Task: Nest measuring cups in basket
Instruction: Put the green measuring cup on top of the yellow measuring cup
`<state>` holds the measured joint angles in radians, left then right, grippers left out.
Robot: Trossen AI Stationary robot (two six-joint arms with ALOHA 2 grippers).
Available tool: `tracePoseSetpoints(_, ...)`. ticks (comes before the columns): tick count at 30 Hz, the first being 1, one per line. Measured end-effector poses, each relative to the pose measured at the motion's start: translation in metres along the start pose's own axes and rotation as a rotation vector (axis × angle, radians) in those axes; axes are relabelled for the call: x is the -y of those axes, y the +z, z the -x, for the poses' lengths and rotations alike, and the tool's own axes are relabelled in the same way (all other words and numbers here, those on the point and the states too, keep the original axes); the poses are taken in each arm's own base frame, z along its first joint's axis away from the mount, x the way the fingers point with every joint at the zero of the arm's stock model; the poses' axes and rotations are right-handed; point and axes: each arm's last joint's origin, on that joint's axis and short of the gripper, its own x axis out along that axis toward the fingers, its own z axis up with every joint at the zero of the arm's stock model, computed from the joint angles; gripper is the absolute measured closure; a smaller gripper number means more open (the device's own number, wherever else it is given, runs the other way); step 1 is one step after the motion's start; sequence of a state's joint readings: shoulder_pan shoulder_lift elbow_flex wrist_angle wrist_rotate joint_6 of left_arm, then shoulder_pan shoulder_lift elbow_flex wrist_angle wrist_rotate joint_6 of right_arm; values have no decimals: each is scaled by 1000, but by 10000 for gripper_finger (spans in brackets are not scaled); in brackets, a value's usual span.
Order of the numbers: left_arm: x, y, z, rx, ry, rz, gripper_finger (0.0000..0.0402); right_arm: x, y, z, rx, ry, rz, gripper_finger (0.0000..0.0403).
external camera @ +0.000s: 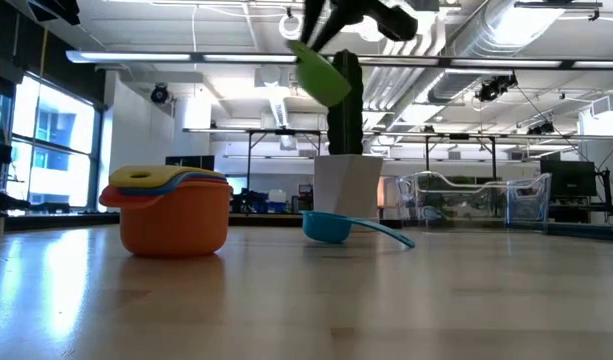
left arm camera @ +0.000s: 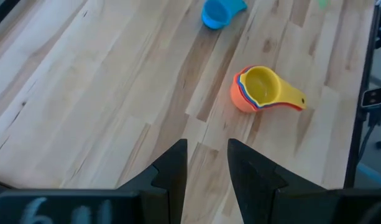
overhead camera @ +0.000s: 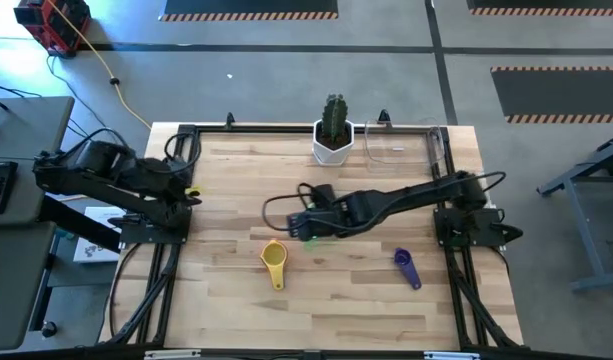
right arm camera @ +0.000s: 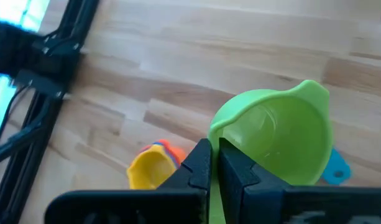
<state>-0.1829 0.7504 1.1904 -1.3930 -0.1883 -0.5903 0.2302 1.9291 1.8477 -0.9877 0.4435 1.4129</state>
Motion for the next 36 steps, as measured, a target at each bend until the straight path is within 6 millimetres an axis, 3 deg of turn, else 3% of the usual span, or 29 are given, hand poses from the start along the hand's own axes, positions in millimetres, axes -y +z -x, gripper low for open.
tracePoseSetpoints(8, -4, -4, 6, 24, -16, 6, 298, -47, -9, -29, -82, 59, 72, 403)
tracePoseSetpoints(14, -4, -4, 6, 24, -15, -8, 298, -70, -24, -62, -163, 100, 117, 403)
tracePoseSetpoints(21, -4, -5, 6, 21, -17, -12, 298, -71, -50, -93, -261, 135, 103, 403)
tracePoseSetpoints(36, -5, -5, 6, 16, -14, -13, 298, -68, -61, -95, -249, 103, 152, 403)
